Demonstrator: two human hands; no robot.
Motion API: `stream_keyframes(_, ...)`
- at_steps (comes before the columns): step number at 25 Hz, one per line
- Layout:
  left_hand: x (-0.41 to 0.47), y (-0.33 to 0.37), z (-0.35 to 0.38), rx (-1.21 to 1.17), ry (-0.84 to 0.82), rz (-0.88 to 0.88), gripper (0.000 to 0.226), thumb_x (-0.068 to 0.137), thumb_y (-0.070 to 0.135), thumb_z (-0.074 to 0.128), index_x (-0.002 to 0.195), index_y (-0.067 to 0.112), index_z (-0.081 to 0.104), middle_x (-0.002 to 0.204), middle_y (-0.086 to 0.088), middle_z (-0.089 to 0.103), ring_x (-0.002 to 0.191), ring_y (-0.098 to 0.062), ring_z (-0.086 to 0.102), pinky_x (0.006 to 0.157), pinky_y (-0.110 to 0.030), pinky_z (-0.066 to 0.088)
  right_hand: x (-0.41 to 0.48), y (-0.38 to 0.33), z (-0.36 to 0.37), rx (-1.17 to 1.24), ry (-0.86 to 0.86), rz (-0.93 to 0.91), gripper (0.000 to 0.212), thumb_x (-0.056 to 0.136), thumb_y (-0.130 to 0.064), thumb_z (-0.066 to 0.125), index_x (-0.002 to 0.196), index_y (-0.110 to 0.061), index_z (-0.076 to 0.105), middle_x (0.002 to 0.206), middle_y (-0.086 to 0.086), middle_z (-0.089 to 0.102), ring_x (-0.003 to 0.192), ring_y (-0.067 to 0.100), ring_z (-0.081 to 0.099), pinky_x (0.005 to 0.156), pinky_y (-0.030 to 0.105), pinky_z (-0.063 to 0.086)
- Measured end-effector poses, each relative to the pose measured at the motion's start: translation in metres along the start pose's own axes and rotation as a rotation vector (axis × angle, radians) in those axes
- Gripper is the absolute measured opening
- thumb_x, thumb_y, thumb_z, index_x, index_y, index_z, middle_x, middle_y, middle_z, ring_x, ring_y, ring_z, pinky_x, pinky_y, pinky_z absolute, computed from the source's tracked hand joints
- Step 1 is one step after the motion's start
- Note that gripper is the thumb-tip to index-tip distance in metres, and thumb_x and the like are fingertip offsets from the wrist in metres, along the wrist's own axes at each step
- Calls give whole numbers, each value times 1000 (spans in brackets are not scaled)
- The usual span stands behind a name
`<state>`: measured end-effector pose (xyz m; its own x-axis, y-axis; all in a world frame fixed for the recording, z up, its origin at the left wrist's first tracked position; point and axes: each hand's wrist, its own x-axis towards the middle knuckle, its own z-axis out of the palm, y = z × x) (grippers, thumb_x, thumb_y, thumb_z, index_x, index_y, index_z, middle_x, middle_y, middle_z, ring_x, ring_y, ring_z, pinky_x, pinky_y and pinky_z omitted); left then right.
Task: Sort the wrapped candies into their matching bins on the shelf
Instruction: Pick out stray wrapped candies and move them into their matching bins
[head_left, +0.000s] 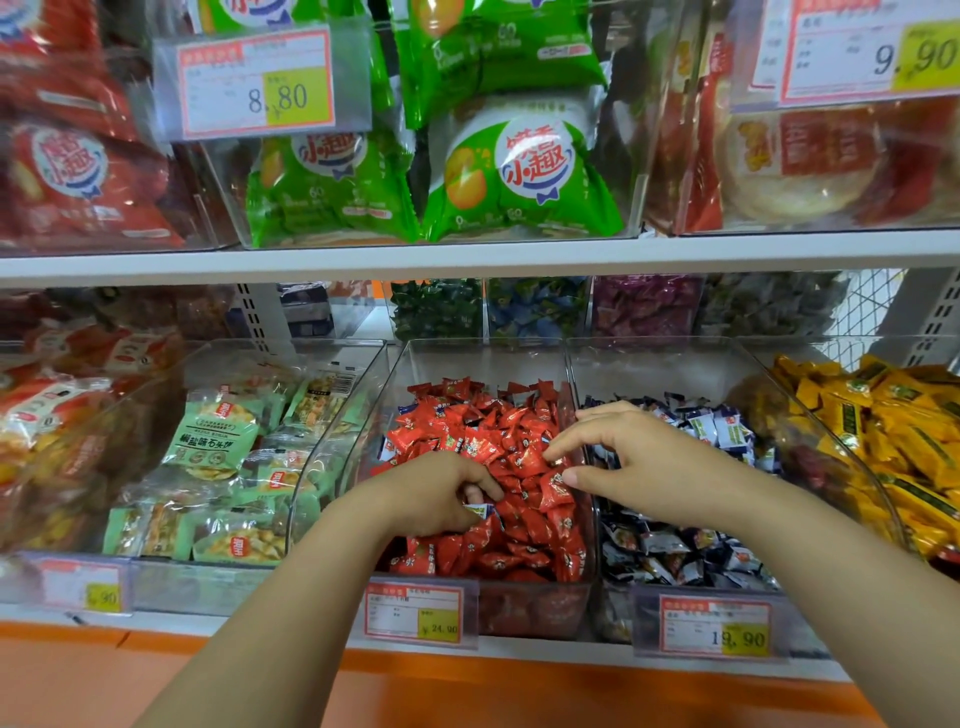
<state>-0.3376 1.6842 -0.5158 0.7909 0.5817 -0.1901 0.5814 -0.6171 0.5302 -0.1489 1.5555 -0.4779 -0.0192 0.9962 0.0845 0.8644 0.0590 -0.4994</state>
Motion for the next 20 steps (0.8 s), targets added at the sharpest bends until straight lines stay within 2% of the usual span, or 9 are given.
stream_keyframes(3, 0, 2, 1, 25, 43, 10, 20, 84, 11, 65, 100, 24, 66, 84, 13, 59, 77, -4, 56, 71, -16, 45, 0, 1, 1, 5, 2, -3, 22, 89, -34, 59, 110, -42, 61, 130, -16, 50, 131, -3, 23, 103, 21, 19)
stream_keyframes(6, 3, 2, 4, 94, 29, 4, 24, 84, 7, 63, 104, 21, 65, 91, 10, 58, 85, -7, 56, 78, -20, 47, 1, 3, 2, 3, 6, -7, 22, 88, -34, 60, 108, -43, 61, 129, -17, 50, 131, -3, 23, 106, 23, 20)
stream_keyframes(8, 2, 4, 4, 84, 21, 15, 23, 84, 5, 62, 99, 21, 64, 85, 12, 56, 77, -5, 54, 70, -18, 45, 3, 5, 2, 2, 8, -16, 21, 88, -35, 60, 107, -44, 61, 128, -16, 51, 131, -2, 24, 109, 26, 22)
stream_keyframes(11, -3, 5, -1, -19, 60, 36, 12, 81, 13, 69, 83, 23, 63, 70, 14, 53, 54, 2, 43, 54, -13, 35, 2, 5, 2, 3, 15, -22, 21, 88, -35, 60, 107, -44, 61, 129, -17, 50, 130, -3, 25, 108, 26, 22)
stream_keyframes(13, -10, 3, -7, -84, 151, 42, 11, 80, 18, 72, 79, 25, 64, 62, 13, 48, 48, -1, 36, 50, -15, 31, 1, 2, 0, 3, 24, -23, 21, 88, -33, 60, 108, -42, 62, 126, -19, 52, 125, -5, 30, 105, 22, 24)
stream_keyframes(15, -20, 6, -14, -124, 281, 43, 10, 81, 18, 71, 81, 27, 67, 52, 13, 41, 44, -2, 34, 49, -17, 29, -1, 0, -4, 10, 60, -19, 20, 89, -31, 60, 107, -38, 64, 123, -20, 56, 117, -5, 43, 102, 20, 32)
stream_keyframes(18, -29, 25, -26, -201, 507, 81, 6, 84, 15, 68, 86, 21, 68, 47, 20, 48, 42, 4, 41, 45, -9, 28, -11, -1, -16, 71, 156, -2, 17, 90, -27, 59, 103, -36, 65, 117, -20, 60, 103, -10, 52, 92, 16, 39)
stream_keyframes(20, -23, 47, -28, -245, 570, 137, 4, 85, 18, 67, 85, 21, 68, 45, 20, 47, 43, 1, 38, 44, -11, 26, -20, 3, -26, 99, 238, 17, 16, 91, -22, 58, 98, -34, 65, 99, -24, 65, 80, -19, 53, 76, 5, 41)
